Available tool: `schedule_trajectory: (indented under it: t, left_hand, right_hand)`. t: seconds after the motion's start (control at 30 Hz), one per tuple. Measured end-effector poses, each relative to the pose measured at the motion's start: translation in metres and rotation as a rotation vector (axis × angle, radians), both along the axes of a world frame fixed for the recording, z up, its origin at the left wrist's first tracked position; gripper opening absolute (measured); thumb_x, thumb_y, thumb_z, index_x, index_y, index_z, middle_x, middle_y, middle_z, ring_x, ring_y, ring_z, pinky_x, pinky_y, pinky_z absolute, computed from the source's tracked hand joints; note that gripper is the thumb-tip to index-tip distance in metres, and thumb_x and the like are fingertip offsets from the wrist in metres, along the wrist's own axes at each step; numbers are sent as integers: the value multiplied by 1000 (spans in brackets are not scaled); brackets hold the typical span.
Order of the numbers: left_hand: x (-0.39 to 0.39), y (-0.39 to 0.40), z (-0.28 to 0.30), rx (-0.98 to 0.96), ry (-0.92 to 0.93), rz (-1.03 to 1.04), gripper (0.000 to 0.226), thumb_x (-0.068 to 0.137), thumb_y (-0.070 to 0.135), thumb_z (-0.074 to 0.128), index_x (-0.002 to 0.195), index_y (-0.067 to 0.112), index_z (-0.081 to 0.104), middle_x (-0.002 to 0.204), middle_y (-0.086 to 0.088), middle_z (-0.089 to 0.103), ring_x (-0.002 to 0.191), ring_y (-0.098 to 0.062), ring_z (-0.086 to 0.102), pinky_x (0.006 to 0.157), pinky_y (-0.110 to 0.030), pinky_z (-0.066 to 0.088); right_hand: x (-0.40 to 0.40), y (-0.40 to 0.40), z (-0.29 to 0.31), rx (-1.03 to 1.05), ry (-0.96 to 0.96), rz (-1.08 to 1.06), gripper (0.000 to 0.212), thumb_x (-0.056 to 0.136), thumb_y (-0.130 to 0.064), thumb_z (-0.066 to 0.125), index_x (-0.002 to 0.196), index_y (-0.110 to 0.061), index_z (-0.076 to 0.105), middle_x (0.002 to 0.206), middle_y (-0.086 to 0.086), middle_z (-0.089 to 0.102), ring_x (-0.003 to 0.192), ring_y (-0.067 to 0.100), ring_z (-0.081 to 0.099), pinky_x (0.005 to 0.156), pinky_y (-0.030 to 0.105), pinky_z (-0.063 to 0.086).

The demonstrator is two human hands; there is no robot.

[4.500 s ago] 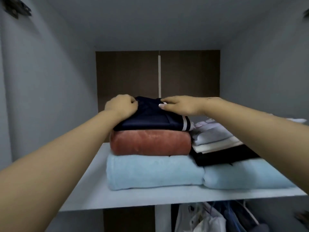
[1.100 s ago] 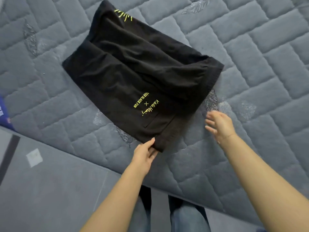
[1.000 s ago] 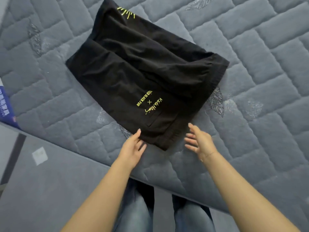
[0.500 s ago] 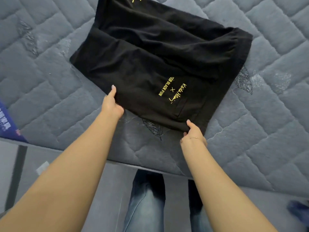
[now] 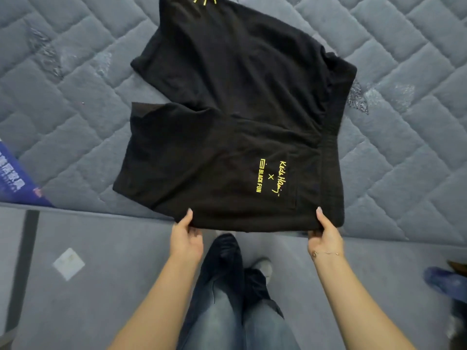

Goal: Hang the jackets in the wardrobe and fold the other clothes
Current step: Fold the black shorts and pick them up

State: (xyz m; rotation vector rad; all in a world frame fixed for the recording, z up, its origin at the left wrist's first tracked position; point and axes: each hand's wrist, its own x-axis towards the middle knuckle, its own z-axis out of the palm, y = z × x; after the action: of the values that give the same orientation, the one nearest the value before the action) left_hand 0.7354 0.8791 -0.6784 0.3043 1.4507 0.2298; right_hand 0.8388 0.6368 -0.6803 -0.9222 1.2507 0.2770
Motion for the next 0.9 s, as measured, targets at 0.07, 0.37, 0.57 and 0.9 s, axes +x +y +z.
schedule_trajectory:
  t: [0.07, 0.37, 0.57, 0.9]
  left_hand:
    - [-1, 22, -4, -27, -140, 79, 28, 94, 25, 62, 117, 10, 66, 126, -8, 66, 111, -24, 63, 101, -41, 47]
    - [-29, 72, 0, 21, -192, 212, 40, 94, 32, 63, 129, 12, 61, 130, -12, 63, 117, -32, 59, 89, -49, 51]
    - [-80, 38, 34, 22, -174, 253, 46, 97, 38, 54, 137, 17, 55, 136, -12, 59, 127, -32, 53, 103, -44, 45]
    - [17, 74, 142, 340, -193, 60, 15, 98, 20, 53, 100, 11, 65, 96, -6, 73, 92, -20, 68, 87, -34, 55]
  right_hand:
    - [-2, 7, -7, 38, -11, 25, 31, 87, -10, 71, 117, -11, 63, 127, 8, 64, 115, 22, 62, 102, 38, 49]
    - [-18, -15, -9, 28, -88, 86, 27, 90, -15, 68, 116, -7, 62, 128, 10, 63, 115, 21, 62, 91, 33, 54]
    - [-47, -42, 16, 16, 1, 80, 21, 90, -16, 68, 109, -8, 62, 128, 12, 62, 115, 25, 62, 98, 37, 52]
    - [-9, -37, 83, 355, -140, -12, 16, 89, -15, 56, 99, -14, 68, 96, 5, 76, 87, 18, 74, 69, 32, 61]
